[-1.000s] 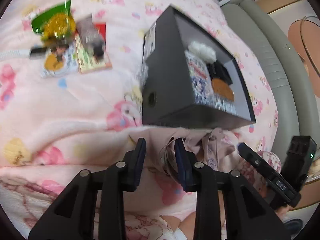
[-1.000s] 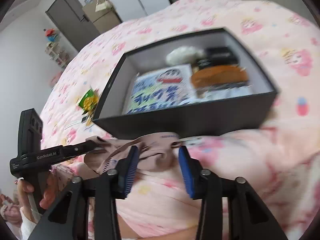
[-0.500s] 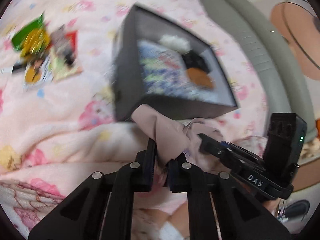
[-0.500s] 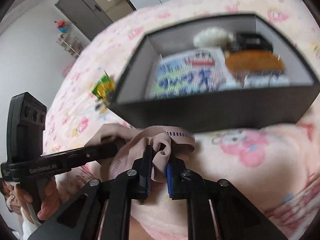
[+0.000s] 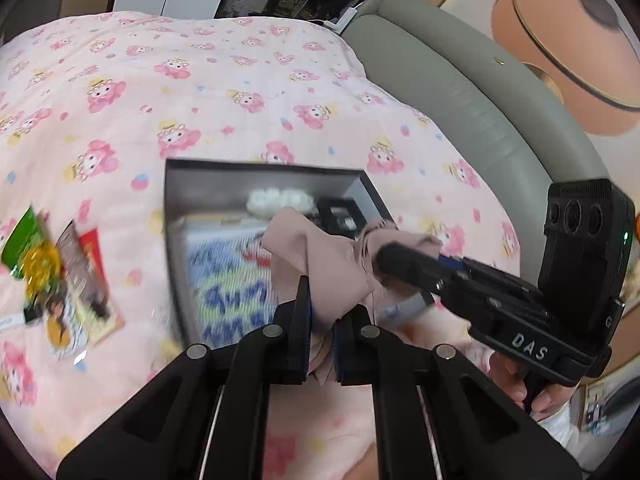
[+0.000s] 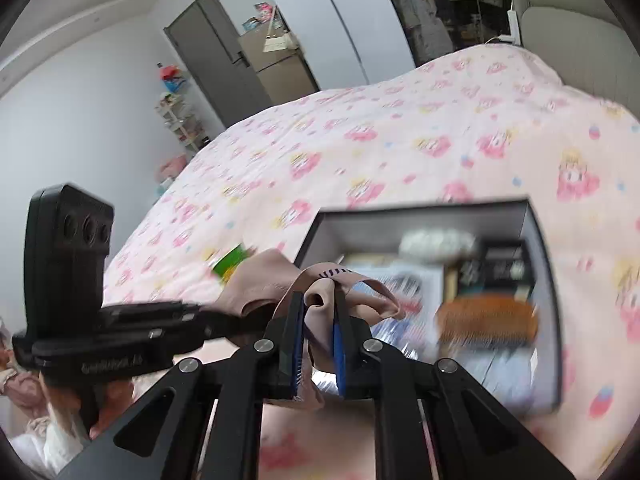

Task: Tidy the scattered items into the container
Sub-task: 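Carry the pink-beige cloth with the left gripper into the black box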

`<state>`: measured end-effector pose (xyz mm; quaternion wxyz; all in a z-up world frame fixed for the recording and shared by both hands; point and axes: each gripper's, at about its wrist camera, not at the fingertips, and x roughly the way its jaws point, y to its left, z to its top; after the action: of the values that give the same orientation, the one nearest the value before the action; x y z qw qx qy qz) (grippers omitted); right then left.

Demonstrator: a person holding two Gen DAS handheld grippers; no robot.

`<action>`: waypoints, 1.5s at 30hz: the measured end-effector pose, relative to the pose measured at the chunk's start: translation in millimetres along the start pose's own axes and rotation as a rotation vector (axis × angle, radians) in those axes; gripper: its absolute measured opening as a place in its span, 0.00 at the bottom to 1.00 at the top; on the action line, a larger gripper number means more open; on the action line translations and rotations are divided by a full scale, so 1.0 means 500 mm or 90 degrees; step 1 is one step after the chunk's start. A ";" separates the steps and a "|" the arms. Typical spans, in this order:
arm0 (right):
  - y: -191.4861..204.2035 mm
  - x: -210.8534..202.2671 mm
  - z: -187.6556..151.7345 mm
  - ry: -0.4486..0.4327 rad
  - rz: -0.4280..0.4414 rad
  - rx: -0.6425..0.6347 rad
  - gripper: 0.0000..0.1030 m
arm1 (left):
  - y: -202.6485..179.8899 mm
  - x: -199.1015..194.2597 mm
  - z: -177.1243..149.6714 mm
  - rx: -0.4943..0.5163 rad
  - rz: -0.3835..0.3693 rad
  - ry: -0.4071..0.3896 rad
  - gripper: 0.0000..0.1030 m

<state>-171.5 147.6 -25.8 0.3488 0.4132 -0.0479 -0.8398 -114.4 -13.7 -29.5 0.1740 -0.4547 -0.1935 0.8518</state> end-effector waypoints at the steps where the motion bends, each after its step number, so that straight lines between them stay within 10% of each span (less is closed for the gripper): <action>1: -0.016 0.017 0.011 0.004 -0.007 0.000 0.10 | 0.006 0.020 0.014 -0.008 0.005 0.004 0.07; 11: -0.222 0.148 -0.022 0.131 -0.072 0.137 0.10 | 0.131 0.209 0.038 -0.134 0.068 0.113 0.16; 18: -0.161 0.087 -0.015 0.070 -0.108 0.049 0.10 | 0.111 0.135 0.030 -0.073 0.107 0.068 0.26; 33: -0.143 0.164 -0.062 0.172 -0.203 -0.004 0.13 | 0.079 0.247 -0.023 -0.022 0.128 0.266 0.33; 40: -0.163 0.170 -0.060 0.174 -0.185 0.031 0.15 | 0.061 0.237 0.033 -0.012 0.166 0.179 0.33; 45: -0.175 0.152 -0.049 0.144 -0.237 0.044 0.16 | 0.058 0.196 0.024 -0.002 0.098 0.192 0.38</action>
<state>-232.8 171.0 -124.2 0.1762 0.5182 0.0401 -0.8359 -179.5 5.3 -106.9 0.1343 -0.5909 -0.1312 0.7846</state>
